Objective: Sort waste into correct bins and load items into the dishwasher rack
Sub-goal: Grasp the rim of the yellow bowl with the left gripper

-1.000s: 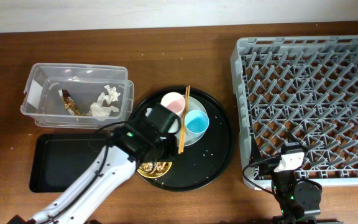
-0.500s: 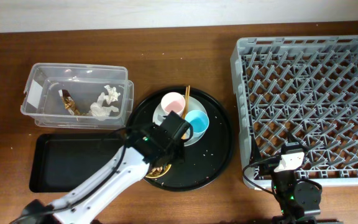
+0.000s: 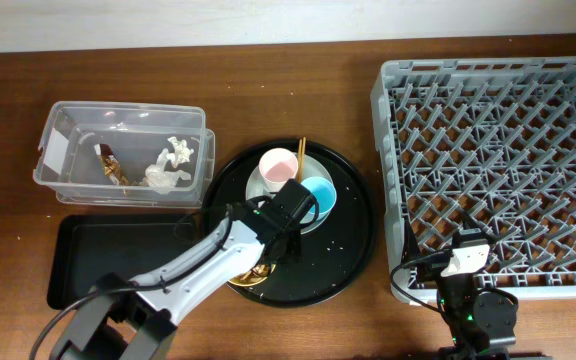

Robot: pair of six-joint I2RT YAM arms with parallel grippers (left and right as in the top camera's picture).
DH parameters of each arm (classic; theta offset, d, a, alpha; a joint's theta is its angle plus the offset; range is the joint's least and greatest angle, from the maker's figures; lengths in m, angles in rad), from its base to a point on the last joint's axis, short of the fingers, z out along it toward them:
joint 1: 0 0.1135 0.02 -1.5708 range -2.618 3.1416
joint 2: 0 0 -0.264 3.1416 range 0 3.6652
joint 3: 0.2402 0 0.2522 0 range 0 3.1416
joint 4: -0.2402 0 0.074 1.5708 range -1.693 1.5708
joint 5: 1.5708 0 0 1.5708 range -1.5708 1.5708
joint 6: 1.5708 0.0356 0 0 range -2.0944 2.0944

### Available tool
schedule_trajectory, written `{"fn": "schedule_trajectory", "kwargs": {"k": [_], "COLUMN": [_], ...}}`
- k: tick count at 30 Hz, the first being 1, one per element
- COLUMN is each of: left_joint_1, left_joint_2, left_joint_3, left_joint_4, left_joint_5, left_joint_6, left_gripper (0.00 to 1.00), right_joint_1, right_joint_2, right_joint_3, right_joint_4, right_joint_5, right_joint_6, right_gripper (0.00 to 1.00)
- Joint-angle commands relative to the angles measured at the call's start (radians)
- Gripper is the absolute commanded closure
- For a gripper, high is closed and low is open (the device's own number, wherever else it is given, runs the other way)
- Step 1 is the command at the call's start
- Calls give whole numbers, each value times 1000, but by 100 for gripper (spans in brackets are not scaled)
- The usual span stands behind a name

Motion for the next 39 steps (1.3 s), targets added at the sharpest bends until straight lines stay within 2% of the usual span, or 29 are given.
{"fn": "schedule_trajectory", "kwargs": {"k": [1, 10, 26, 31, 39], "left_joint_1": [-2, 0, 0, 0, 0], "left_joint_2": [12, 10, 10, 10, -18], "left_joint_3": [-4, 6, 27, 28, 86], "left_joint_4": [6, 5, -29, -35, -110], "left_joint_5": [-30, -82, -58, -59, -59], "left_joint_6": [-7, -7, -7, -7, -6], "left_gripper": [80, 81, 90, 99, 99], "right_joint_1": [-6, -6, -6, -6, -6], "right_joint_2": [-6, -6, -6, -6, -6], "right_joint_3": [-7, -7, -7, -7, -7], "right_joint_4": [-1, -1, -1, -1, -1], "right_joint_5": [8, 8, 8, 8, 8], "right_joint_6": [12, 12, 12, 12, 12], "right_gripper": [2, 2, 2, 1, 2]}}
